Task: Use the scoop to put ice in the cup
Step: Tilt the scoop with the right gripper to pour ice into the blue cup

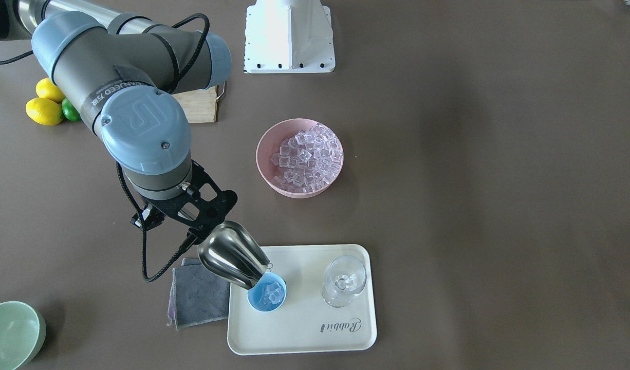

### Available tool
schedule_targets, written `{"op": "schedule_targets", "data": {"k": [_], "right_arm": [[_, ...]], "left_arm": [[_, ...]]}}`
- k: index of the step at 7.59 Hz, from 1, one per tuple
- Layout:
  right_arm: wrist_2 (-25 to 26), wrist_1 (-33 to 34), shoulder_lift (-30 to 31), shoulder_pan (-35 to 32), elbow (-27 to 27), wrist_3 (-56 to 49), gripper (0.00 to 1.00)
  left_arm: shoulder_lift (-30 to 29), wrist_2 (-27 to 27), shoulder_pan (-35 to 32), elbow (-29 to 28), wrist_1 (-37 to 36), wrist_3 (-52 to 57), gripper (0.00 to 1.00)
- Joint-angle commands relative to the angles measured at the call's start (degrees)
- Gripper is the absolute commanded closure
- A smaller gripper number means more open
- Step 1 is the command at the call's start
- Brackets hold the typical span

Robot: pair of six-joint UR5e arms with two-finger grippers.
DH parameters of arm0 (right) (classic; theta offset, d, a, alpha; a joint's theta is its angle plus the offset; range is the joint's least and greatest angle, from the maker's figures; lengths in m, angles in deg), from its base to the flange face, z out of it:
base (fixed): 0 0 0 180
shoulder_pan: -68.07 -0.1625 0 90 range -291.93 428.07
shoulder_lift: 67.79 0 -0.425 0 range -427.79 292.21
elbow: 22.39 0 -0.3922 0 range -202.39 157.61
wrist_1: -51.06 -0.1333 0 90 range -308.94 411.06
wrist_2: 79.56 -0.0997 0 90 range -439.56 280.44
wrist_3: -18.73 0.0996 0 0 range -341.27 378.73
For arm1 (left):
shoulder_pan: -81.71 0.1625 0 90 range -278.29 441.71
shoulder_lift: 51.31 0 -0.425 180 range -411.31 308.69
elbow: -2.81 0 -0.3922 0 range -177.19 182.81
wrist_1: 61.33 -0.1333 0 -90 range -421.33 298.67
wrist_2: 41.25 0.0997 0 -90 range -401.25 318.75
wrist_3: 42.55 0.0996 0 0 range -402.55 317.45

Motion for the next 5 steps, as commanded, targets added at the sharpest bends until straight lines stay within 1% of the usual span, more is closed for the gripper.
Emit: {"op": "schedule_targets", "data": {"k": [1, 3, 4, 5], "right_arm": [[-0.1, 0.8, 1.1, 0.0, -2.4, -0.1, 1.0], [-0.7, 0.9, 7.9, -0.6, -11.6, 3.1, 1.0], [-2.1, 0.8, 13.1, -1.1, -18.0, 7.2, 1.0], [-2.1, 0.5, 18.4, -1.4, -24.9, 12.1, 1.0]], "left_arm": [[-0.2, 0.0, 0.0, -0.3, 0.0, 0.0, 0.01], [-0.3, 0.0, 0.1, -0.4, 0.0, 0.0, 0.01], [-0.3, 0.0, 0.1, -0.4, 0.0, 0.1, 0.01], [-0.3, 0.0, 0.1, -0.5, 0.0, 0.1, 0.01]]}}
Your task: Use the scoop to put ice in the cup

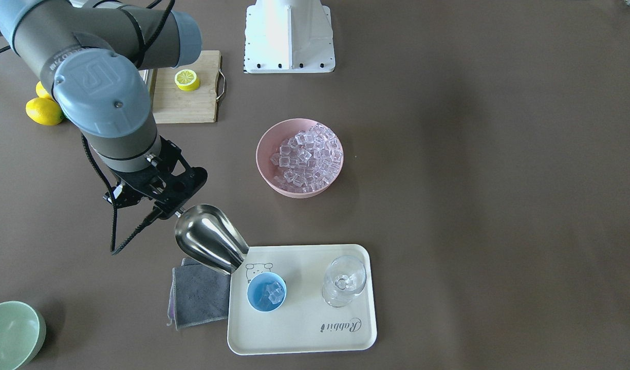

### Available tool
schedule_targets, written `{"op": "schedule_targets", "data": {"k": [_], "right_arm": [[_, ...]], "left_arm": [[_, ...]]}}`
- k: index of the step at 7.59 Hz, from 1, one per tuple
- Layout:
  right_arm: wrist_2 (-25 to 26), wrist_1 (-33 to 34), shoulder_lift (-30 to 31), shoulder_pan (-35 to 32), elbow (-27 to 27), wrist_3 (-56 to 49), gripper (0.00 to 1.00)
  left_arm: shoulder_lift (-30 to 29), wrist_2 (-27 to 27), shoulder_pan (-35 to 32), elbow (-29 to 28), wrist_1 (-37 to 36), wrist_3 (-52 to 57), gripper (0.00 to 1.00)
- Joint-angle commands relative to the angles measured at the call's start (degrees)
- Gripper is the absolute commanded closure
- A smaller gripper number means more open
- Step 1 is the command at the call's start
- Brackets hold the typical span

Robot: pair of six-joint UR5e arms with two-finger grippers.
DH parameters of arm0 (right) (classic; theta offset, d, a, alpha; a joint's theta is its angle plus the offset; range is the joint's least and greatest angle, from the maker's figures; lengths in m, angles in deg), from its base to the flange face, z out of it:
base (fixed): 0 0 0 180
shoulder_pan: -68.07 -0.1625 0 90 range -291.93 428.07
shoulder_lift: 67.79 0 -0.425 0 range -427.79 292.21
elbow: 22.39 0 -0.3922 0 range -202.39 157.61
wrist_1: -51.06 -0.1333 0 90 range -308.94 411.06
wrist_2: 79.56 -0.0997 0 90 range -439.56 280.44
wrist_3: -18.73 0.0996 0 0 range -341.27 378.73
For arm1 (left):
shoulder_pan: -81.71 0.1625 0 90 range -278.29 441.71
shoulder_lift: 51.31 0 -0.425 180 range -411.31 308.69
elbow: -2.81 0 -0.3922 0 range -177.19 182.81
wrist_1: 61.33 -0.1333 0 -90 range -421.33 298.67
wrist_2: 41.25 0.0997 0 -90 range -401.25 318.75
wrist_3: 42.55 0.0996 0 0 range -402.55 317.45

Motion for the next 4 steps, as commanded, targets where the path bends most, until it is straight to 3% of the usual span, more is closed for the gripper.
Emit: {"op": "schedule_targets", "data": {"k": [1, 4], "right_arm": [[-1.0, -0.2, 12.9, -1.9, -16.3, 11.1, 1.0], [-4.4, -3.0, 29.7, -5.9, -28.5, 24.6, 1.0]], "left_arm": [[-0.1, 0.0, 0.0, -0.1, 0.0, 0.0, 0.01], [-0.1, 0.0, 0.0, 0.0, 0.0, 0.0, 0.01]]}}
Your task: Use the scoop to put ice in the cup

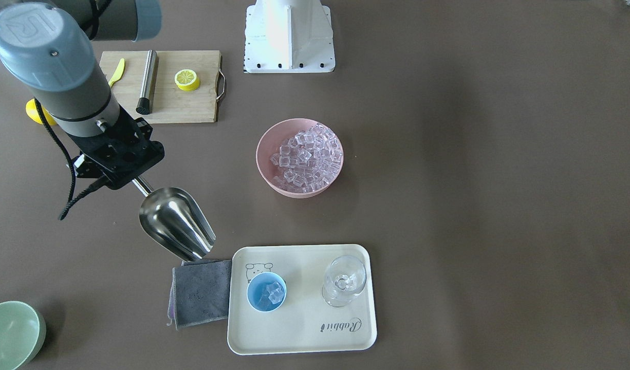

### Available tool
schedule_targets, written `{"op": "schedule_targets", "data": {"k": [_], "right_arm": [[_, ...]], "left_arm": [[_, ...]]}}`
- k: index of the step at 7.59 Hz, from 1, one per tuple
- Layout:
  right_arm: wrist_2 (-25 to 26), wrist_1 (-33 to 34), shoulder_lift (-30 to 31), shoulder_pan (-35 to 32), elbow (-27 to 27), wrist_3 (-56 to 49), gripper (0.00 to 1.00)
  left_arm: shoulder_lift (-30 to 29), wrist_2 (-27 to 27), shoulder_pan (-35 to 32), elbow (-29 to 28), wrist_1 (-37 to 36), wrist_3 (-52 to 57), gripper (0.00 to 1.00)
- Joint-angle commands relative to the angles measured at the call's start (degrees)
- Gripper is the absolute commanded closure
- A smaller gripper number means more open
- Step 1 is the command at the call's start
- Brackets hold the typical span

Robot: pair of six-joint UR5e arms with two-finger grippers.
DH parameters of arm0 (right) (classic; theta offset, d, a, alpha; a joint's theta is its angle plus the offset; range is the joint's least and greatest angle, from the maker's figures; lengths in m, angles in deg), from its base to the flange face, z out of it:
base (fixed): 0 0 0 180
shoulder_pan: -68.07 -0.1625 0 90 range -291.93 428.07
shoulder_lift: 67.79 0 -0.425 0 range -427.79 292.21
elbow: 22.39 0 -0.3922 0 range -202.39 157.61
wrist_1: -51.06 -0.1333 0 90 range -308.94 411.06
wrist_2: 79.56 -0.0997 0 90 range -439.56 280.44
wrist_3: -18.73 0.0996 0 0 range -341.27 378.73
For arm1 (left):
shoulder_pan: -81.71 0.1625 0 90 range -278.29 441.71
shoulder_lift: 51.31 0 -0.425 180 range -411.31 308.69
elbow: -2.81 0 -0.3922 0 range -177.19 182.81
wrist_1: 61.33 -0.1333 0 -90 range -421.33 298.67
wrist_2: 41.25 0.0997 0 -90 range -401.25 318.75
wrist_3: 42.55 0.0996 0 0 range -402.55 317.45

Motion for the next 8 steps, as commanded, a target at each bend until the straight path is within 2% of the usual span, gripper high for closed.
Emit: {"op": "schedule_targets", "data": {"k": [1, 3, 4, 6, 8], "right_arm": [[-3.8, -8.3, 15.2, -4.0, -6.8, 13.0, 1.0], [-3.9, -24.7, 30.7, -7.4, -7.5, 21.2, 1.0], [-4.1, -31.2, 34.2, -9.4, -4.0, 21.7, 1.0], [-7.5, -41.5, 37.0, -14.5, 5.6, 18.6, 1.0], [-8.7, -49.0, 37.4, -16.3, 13.8, 17.3, 1.0]], "left_arm": [[0.0, 0.0, 0.0, 0.0, 0.0, 0.0, 0.01], [-0.6, 0.0, 0.0, -0.5, 0.1, 0.1, 0.01], [-0.9, -0.1, 0.0, -0.5, 0.0, -0.1, 0.01], [-1.0, -0.1, 0.1, -0.6, 0.0, -0.1, 0.01], [-1.0, -0.1, 0.0, -0.5, 0.0, -0.1, 0.01]]}}
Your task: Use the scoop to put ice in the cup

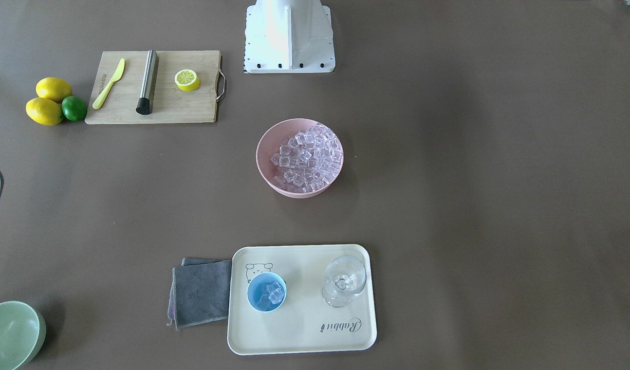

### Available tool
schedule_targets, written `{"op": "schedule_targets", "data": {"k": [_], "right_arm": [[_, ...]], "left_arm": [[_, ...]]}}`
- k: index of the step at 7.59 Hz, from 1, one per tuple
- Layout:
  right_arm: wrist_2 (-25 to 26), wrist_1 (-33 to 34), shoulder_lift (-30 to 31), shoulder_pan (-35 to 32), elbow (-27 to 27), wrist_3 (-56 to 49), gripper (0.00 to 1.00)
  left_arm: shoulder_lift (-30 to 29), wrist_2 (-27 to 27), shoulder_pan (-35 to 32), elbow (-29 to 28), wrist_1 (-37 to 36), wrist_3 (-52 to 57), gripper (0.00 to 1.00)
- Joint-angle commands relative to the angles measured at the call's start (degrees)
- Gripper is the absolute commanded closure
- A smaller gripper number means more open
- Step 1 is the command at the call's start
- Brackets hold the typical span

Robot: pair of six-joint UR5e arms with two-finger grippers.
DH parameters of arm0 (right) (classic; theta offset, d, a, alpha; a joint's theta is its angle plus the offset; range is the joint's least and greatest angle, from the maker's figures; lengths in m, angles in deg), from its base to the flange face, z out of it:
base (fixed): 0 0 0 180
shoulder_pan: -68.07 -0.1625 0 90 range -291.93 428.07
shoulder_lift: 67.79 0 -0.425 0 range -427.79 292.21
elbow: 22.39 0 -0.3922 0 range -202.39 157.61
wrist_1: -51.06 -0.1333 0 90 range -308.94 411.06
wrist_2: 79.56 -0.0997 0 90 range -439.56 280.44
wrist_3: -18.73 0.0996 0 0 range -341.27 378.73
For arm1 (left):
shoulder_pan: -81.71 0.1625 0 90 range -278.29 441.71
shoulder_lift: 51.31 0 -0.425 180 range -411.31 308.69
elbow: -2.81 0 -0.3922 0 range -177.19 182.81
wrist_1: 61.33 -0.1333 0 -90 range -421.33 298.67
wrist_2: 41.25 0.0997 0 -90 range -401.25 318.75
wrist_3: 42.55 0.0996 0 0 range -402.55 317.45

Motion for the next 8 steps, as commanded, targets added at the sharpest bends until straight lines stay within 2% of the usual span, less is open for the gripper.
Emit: {"op": "schedule_targets", "data": {"k": [1, 4, 8], "right_arm": [[-1.2, -9.4, 1.0, -1.8, 9.5, -0.8, 1.0], [-1.0, -15.0, 1.1, -1.8, 15.0, -0.6, 1.0], [-0.1, -15.8, 0.8, -1.7, 17.2, -0.6, 1.0]], "left_arm": [[0.0, 0.0, 0.0, 0.1, 0.0, 0.0, 0.01], [0.0, -0.1, 0.0, 0.0, 0.0, 0.0, 0.01], [0.0, -0.2, 0.0, 0.1, 0.0, 0.0, 0.01]]}}
